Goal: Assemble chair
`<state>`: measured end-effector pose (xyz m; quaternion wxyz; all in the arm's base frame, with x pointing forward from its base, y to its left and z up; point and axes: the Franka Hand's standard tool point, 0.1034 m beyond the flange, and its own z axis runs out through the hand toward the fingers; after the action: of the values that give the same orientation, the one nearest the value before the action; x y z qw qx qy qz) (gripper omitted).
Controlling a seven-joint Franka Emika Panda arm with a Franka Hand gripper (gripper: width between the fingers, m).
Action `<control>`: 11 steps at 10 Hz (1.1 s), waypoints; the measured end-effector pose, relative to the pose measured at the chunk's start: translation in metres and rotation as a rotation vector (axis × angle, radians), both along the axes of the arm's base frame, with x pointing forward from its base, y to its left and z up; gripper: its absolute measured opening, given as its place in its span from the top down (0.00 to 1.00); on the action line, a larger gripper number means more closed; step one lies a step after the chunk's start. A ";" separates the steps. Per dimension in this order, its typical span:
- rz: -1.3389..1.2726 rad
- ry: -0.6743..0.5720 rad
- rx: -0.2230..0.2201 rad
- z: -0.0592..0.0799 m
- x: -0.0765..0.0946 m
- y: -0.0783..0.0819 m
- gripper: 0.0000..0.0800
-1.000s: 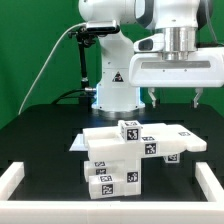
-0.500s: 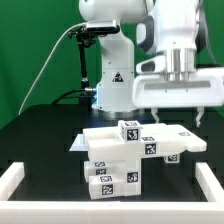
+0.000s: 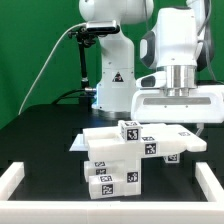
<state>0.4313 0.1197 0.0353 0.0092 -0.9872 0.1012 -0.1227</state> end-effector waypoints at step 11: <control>0.051 0.032 -0.035 -0.026 -0.004 0.003 0.35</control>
Offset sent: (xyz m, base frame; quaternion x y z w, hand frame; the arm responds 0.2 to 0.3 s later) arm 0.0032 -0.0097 -0.0097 -0.0082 -0.0029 -0.0255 0.9996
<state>0.4269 0.1225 0.0094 -0.0066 -0.9913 0.0741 -0.1084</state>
